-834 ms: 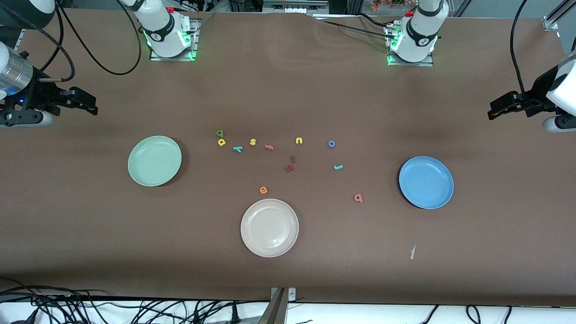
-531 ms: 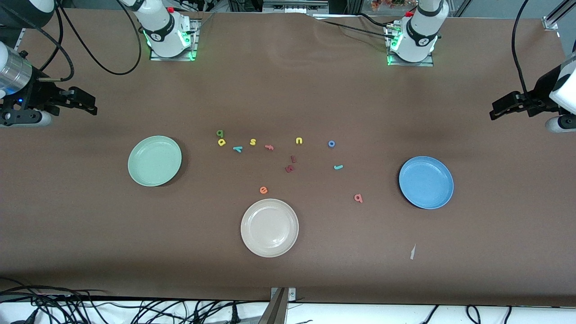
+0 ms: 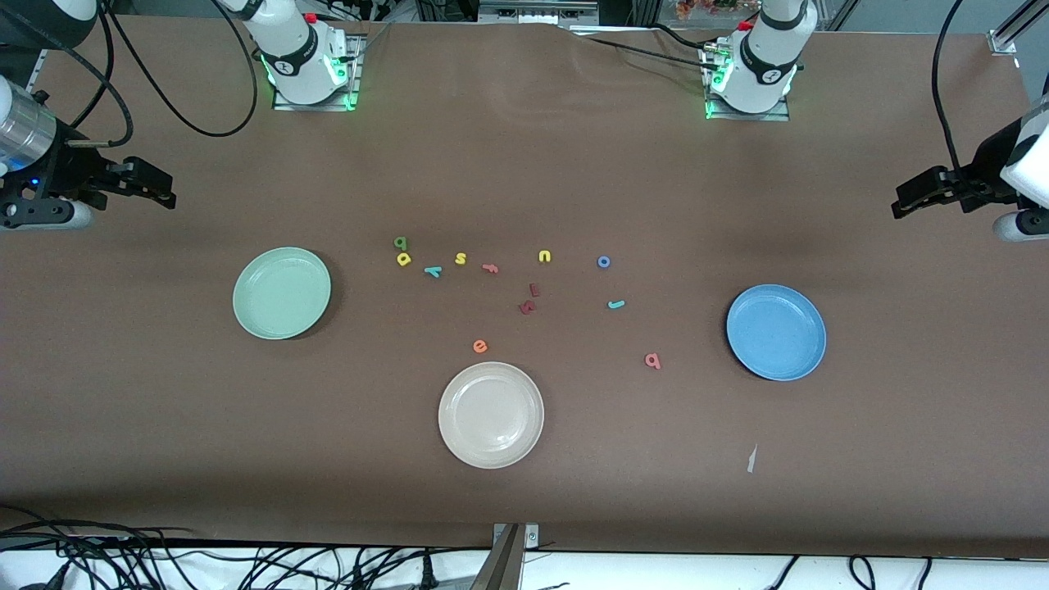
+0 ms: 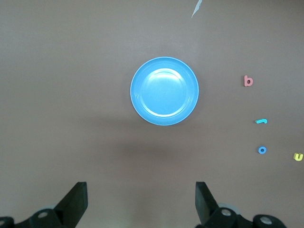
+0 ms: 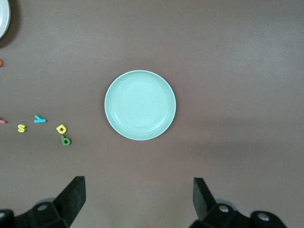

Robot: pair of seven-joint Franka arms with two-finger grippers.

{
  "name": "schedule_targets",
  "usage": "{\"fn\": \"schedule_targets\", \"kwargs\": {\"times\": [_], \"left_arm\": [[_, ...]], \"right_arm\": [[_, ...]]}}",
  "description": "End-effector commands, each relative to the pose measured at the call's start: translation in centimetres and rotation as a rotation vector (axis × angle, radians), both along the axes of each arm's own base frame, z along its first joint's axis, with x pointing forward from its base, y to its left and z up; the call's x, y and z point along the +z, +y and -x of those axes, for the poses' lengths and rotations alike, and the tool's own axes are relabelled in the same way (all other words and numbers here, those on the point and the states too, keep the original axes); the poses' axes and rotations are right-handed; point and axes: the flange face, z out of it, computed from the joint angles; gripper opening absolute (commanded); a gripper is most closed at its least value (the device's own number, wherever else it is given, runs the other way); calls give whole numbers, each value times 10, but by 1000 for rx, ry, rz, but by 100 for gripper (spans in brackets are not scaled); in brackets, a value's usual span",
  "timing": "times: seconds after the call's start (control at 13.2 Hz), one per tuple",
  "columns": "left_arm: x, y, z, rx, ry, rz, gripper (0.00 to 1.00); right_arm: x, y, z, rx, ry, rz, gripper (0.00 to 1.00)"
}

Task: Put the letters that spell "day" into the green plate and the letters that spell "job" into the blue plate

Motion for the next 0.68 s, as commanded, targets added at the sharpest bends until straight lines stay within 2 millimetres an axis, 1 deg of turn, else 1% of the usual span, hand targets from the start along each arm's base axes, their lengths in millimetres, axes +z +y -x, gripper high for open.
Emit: {"fn": "schedule_targets", "kwargs": {"times": [0.0,0.61], "left_arm": [[7,0,0,-15,3,23,100],[8,1,3,-19,16,24,100]], "right_arm": [[3,1,2,-10,7,-13,100],[2,0,2,-11,11,-11,100]]}}
